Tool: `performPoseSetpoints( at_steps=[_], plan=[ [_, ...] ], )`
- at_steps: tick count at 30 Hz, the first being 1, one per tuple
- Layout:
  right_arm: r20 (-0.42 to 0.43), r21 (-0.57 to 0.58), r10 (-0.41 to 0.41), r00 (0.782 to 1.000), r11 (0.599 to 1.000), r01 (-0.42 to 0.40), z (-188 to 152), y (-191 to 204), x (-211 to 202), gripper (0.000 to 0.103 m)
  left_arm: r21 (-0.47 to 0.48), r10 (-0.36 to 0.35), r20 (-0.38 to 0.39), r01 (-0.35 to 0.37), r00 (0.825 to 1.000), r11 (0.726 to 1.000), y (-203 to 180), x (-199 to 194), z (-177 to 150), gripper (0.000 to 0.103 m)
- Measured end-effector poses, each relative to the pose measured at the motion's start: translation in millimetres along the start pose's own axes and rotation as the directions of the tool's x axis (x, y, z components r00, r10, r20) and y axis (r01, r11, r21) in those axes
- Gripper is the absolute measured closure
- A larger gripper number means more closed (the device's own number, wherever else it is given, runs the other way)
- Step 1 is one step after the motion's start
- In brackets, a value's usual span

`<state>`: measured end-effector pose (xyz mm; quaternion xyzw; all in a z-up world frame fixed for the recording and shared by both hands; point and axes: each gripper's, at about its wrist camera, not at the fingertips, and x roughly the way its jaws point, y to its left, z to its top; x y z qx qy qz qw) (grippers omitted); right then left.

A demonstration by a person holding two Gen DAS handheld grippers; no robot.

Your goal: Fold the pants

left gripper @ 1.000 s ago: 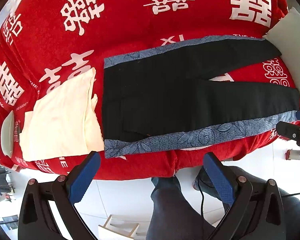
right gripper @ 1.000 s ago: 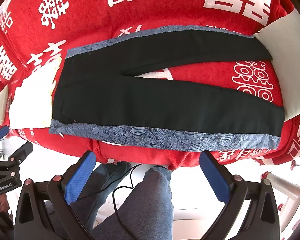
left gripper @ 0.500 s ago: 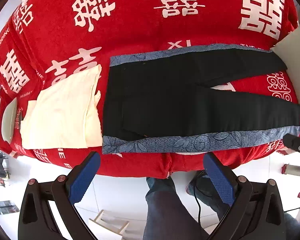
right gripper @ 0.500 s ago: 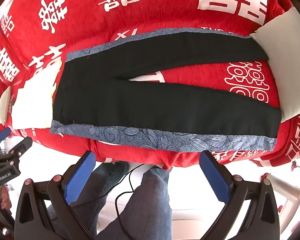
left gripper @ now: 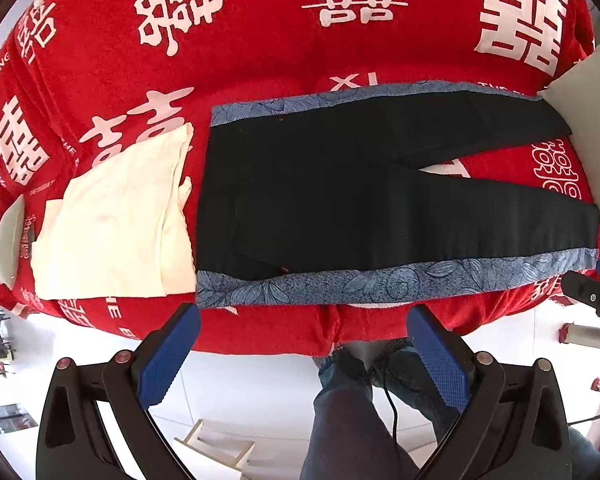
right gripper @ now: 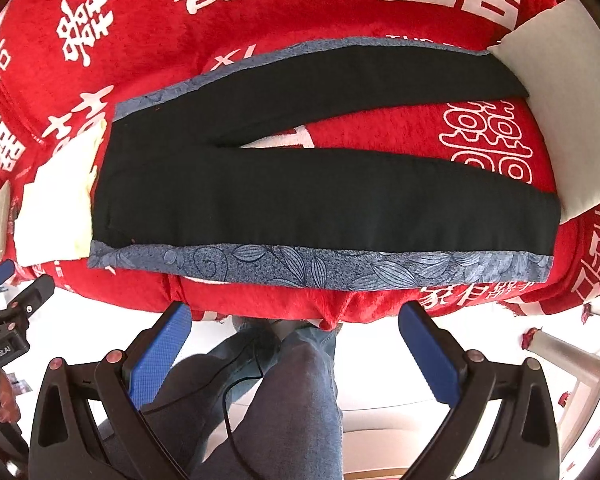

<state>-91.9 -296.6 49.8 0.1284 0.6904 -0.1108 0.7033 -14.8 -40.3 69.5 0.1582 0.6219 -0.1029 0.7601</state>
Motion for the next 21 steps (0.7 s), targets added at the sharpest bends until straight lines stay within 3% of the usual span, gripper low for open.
performPoseSetpoints(
  at_steps=[13,17,21],
  plan=[
    [-0.064,-0.010,-0.015,0.998,1.000,0.015,3,45,38,0.000,-0.049,-0.024,-0.057,0.021,0.998,0.999,54,43,-5,0.000],
    [-0.075,0.018,0.010,0.997,1.000,-0.009,0,45,59,0.000,-0.099,-0.055,-0.102,0.045,0.993,0.994,66,70,-11,0.000],
    [-0.075,0.071,0.067,0.995,0.996,-0.062,-5,41,84,0.000,-0.115,-0.075,-0.092,0.064,0.993,0.991,66,94,-14,0.000]
  ],
)
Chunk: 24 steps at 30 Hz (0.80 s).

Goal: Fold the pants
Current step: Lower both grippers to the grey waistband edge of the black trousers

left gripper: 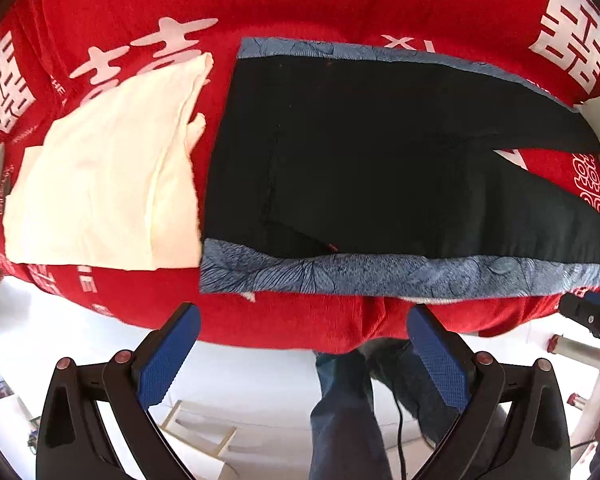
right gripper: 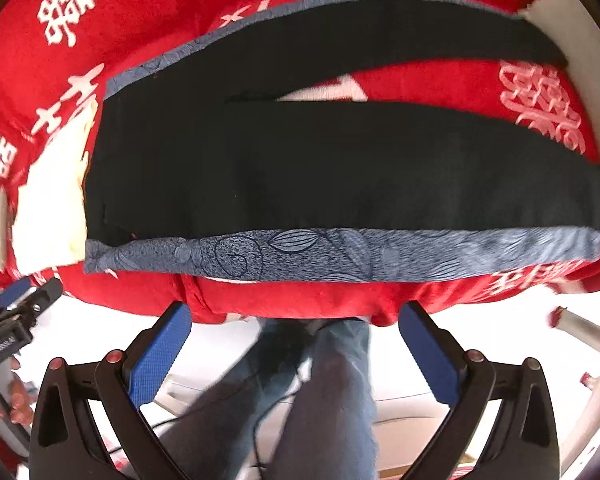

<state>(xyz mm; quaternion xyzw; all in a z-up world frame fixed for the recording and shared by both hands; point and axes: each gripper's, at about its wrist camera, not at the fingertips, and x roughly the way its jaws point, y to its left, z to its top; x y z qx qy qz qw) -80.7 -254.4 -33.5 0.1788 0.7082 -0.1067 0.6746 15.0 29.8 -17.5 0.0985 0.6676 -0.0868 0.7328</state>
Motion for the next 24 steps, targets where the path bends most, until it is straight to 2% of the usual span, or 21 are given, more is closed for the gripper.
performPoseSetpoints(
  at_steps=[4,7,10,11,12,14,17,21,23,24],
  plan=[
    [0.016,0.064,0.110,0.994,0.992,-0.110,-3,-11,29,0.000,-0.052,-0.045,0.009,0.046,0.999,0.998,1,30,0,0.000],
    [0.047,0.128,0.249,0.967,0.959,-0.253,-11,-20,47,0.000,-0.104,-0.082,0.021,0.084,0.996,0.991,3,49,-8,0.000],
    [0.059,0.175,0.379,0.924,0.907,-0.383,-19,-24,67,0.001,-0.155,-0.166,0.033,0.169,0.986,0.973,8,65,-17,0.000],
    [0.057,0.180,0.404,0.913,0.896,-0.407,-22,-22,75,0.006,-0.170,-0.194,0.036,0.198,0.980,0.965,10,72,-20,0.000],
    [0.046,0.184,0.425,0.904,0.886,-0.426,-24,-20,85,0.010,-0.179,-0.213,0.039,0.216,0.976,0.960,12,76,-22,0.006],
    [0.018,0.193,0.469,0.883,0.865,-0.463,-28,-14,109,0.031,-0.197,-0.235,0.033,0.237,0.971,0.951,16,87,-27,0.016],
    [0.019,0.210,0.513,0.858,0.837,-0.505,-28,-10,134,0.032,-0.249,-0.265,0.018,0.261,0.964,0.933,26,103,-34,0.016],
    [0.082,0.250,0.578,0.812,0.777,-0.578,-25,-12,152,0.032,-0.306,-0.327,0.034,0.321,0.945,0.896,36,115,-39,0.015],
    [0.116,0.279,0.620,0.776,0.729,-0.625,-27,-17,154,0.032,-0.316,-0.350,0.041,0.345,0.936,0.884,37,117,-39,0.015],
    [0.141,0.303,0.648,0.748,0.692,-0.656,-29,-21,155,0.032,-0.321,-0.364,0.042,0.358,0.930,0.877,37,118,-39,0.015]
  ],
)
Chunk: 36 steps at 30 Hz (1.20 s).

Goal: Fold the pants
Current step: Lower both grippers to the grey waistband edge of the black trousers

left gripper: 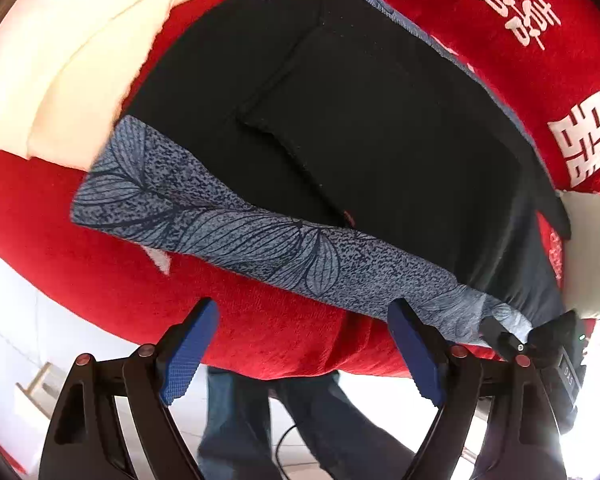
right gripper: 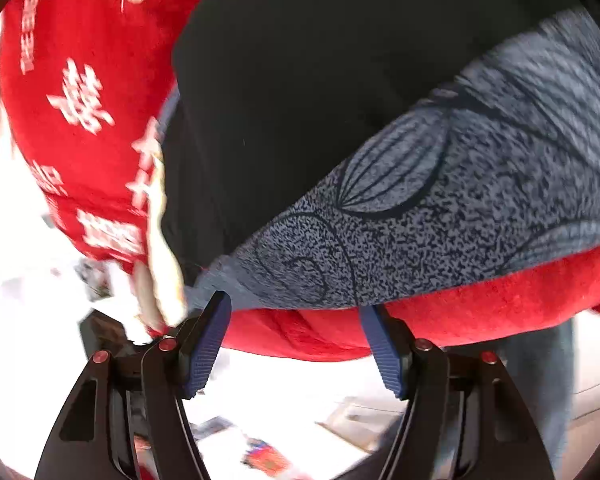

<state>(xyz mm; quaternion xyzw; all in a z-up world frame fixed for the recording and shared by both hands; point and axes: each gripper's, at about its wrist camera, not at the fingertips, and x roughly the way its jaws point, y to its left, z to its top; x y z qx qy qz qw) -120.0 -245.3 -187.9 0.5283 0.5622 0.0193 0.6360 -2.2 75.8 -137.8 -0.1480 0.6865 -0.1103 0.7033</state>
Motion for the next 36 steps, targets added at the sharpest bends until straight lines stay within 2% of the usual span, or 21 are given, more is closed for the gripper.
performPoseSetpoints(
  at_steps=[3,5,6,8,9,17,22,26,28,31,32,35,36],
  plan=[
    [0.067,0.084,0.125,0.990,0.988,-0.131,2,-7,-10,0.033,-0.012,-0.033,-0.017,0.033,0.999,0.999,-3,5,0,0.015],
    [0.092,0.115,0.172,0.981,0.976,-0.182,9,-7,-11,0.033,-0.022,-0.065,-0.029,0.064,0.997,0.998,-6,7,1,0.015],
    [0.092,0.117,0.176,0.980,0.976,-0.186,12,-4,-11,0.034,-0.029,-0.082,-0.037,0.081,0.996,0.996,-6,9,0,0.015],
    [0.079,0.113,0.186,0.979,0.974,-0.194,19,-1,-9,0.051,-0.048,-0.111,-0.058,0.109,0.992,0.993,-7,13,0,0.015],
    [0.077,0.108,0.202,0.976,0.972,-0.210,22,3,-10,0.053,-0.062,-0.132,-0.065,0.128,0.989,0.990,-7,14,-1,0.015],
    [0.047,0.046,0.279,0.959,0.959,-0.281,34,29,-31,0.054,-0.227,-0.275,-0.038,0.260,0.961,0.939,-8,30,16,0.015],
    [0.023,-0.001,0.278,0.960,0.961,-0.278,45,45,-34,0.054,-0.259,-0.287,-0.003,0.277,0.958,0.925,-8,33,25,0.015],
    [0.009,-0.008,0.261,0.965,0.965,-0.260,43,43,-33,0.053,-0.301,-0.281,0.037,0.279,0.959,0.912,-1,24,28,0.015],
    [0.001,0.011,0.245,0.970,0.970,-0.245,39,36,-30,0.053,-0.284,-0.263,0.022,0.258,0.965,0.923,0,23,26,0.015],
    [-0.017,0.032,0.171,0.985,0.985,-0.170,31,21,-18,0.035,-0.235,-0.226,0.003,0.221,0.974,0.947,3,17,18,0.015],
    [-0.024,0.040,0.157,0.987,0.987,-0.156,29,18,-12,0.034,-0.225,-0.219,0.001,0.213,0.976,0.951,4,16,17,0.015],
    [-0.038,0.069,0.140,0.989,0.988,-0.137,24,12,10,0.034,-0.209,-0.203,-0.008,0.197,0.979,0.958,9,13,18,0.015],
    [-0.035,0.089,0.143,0.989,0.986,-0.139,23,13,17,0.038,-0.203,-0.199,-0.012,0.192,0.980,0.960,12,13,18,0.015]
  ],
)
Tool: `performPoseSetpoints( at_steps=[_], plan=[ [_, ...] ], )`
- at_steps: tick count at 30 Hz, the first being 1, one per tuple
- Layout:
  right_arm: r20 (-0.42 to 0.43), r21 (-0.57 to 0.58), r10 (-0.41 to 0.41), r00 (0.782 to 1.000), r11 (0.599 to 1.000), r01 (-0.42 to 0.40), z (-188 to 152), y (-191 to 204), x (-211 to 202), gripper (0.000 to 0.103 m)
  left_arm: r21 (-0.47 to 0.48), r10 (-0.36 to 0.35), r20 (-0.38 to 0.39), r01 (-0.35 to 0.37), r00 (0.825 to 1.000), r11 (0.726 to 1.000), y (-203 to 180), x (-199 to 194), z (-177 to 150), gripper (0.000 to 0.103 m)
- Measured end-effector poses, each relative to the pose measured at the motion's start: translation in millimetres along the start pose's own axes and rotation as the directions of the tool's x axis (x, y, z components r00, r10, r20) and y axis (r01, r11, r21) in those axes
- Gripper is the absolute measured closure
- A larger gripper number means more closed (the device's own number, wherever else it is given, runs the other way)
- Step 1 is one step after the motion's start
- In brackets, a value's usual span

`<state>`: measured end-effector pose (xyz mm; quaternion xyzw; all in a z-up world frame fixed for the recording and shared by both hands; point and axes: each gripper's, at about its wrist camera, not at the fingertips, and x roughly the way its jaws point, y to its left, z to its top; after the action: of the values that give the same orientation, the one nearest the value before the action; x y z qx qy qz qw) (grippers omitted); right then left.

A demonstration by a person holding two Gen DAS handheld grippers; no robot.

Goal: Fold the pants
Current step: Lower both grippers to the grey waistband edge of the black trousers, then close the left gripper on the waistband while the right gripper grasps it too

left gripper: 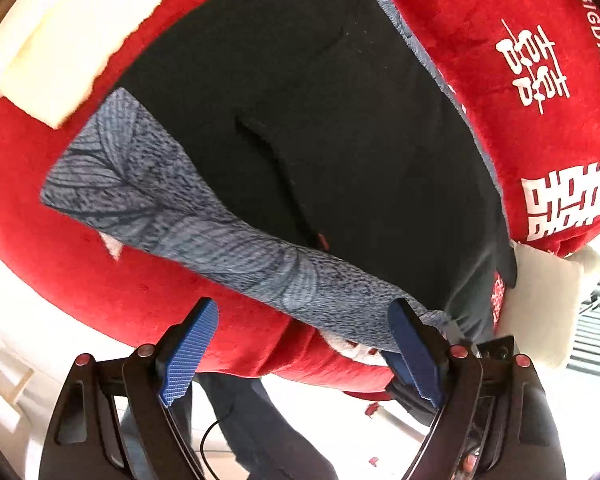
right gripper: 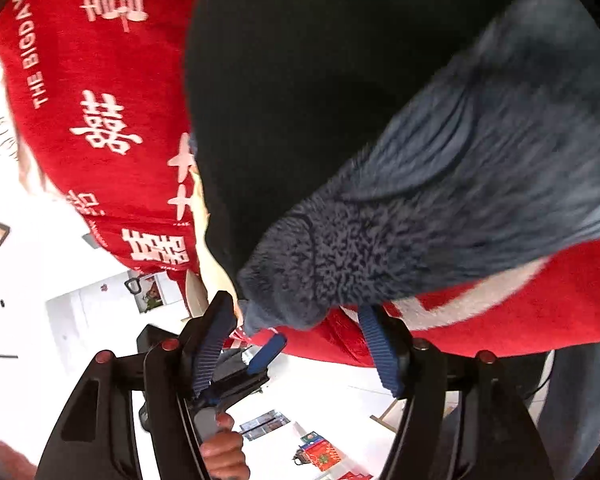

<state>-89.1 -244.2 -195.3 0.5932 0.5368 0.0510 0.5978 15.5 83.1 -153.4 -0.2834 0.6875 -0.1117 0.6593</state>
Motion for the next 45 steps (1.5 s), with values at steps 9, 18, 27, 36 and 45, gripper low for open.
performPoseSetpoints(
  at_steps=[9,18,27,36,45],
  plan=[
    [0.002,-0.101,0.100,0.995,0.990,-0.100,-5,50,-15,0.093,-0.129,-0.081,0.021,0.083,0.997,0.988,23,-10,3,0.015],
    [-0.029,-0.118,0.093,0.995,0.988,-0.096,-7,52,-16,0.095,-0.169,-0.067,0.070,0.078,0.995,0.983,16,0,26,0.029],
    [0.073,-0.013,0.036,0.997,0.999,-0.035,-6,3,-29,0.050,-0.070,-0.024,0.058,0.028,0.998,0.997,13,-6,34,0.069],
    [0.282,0.176,0.308,0.909,0.914,-0.365,-1,-51,-49,0.083,-0.006,-0.002,0.037,0.003,0.999,1.000,6,-5,39,0.069],
    [0.239,-0.177,-0.025,0.971,0.982,0.068,20,80,-94,0.097,0.078,-0.023,0.082,0.017,0.996,0.997,-40,-47,54,0.069]
  ],
)
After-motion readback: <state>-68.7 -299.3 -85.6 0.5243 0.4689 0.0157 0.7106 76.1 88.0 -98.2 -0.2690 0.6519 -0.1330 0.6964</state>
